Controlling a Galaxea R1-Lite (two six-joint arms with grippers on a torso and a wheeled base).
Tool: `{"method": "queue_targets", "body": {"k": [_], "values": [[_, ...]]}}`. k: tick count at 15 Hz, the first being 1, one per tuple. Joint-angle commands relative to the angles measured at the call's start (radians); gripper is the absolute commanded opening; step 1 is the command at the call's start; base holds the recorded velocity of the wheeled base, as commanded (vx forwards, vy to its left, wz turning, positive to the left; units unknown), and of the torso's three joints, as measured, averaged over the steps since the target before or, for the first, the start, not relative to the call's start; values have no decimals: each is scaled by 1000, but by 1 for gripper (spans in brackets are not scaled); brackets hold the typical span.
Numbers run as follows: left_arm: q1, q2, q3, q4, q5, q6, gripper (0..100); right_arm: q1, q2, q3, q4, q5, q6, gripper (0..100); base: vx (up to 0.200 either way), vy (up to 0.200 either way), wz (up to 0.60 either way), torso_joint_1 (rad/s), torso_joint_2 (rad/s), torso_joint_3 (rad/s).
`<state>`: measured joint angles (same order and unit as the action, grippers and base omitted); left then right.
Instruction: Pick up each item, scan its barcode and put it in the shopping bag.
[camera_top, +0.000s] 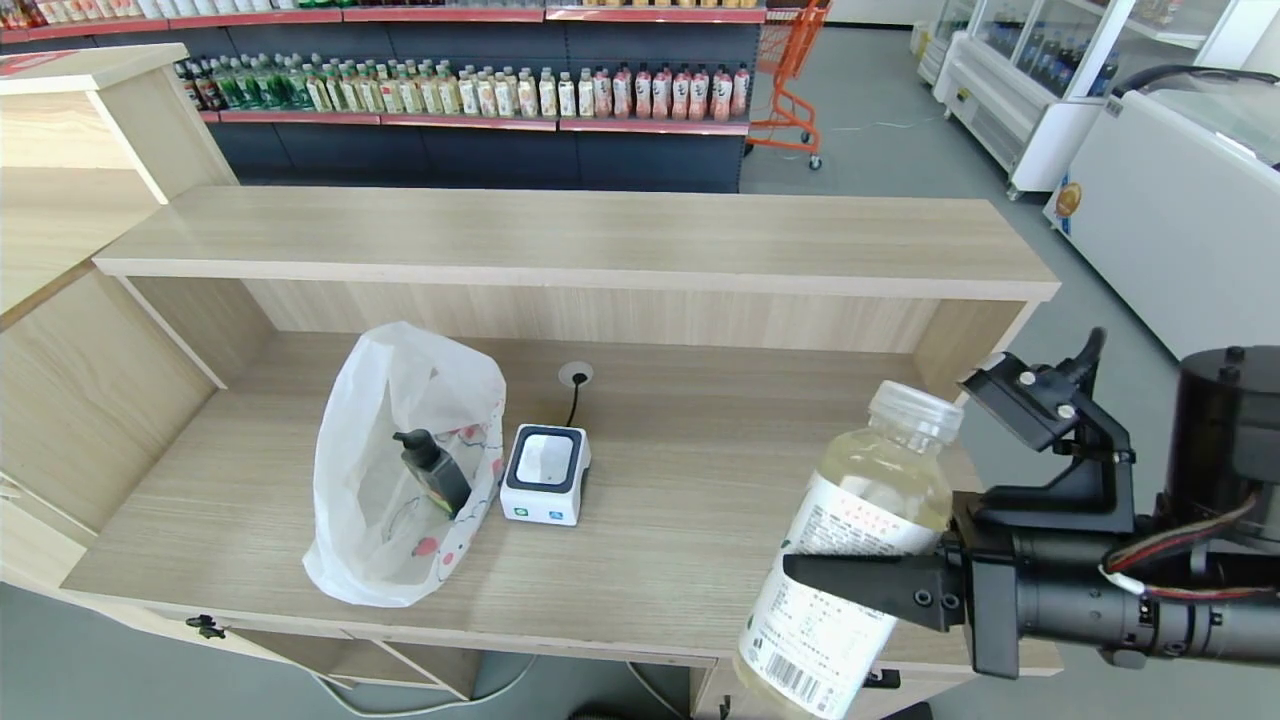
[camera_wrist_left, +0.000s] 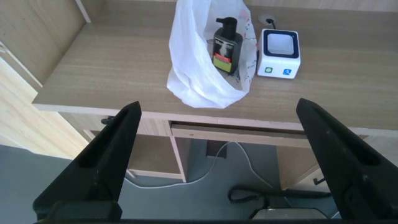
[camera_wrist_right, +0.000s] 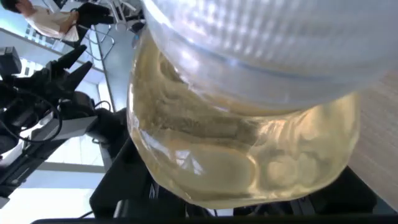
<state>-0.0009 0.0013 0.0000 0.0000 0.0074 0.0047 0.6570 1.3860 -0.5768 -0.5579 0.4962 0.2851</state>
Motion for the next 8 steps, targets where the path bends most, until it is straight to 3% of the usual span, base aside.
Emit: {"method": "queue_targets", "body": {"k": [1, 8], "values": [[1, 0, 0, 0, 0, 0, 100, 35, -53, -25, 15, 2, 0, 0, 0, 0, 0, 0, 0, 0], [1, 0, 0, 0, 0, 0, 100, 10, -45, -8, 16, -5, -1, 0, 0, 0, 0, 0, 0, 0]]}}
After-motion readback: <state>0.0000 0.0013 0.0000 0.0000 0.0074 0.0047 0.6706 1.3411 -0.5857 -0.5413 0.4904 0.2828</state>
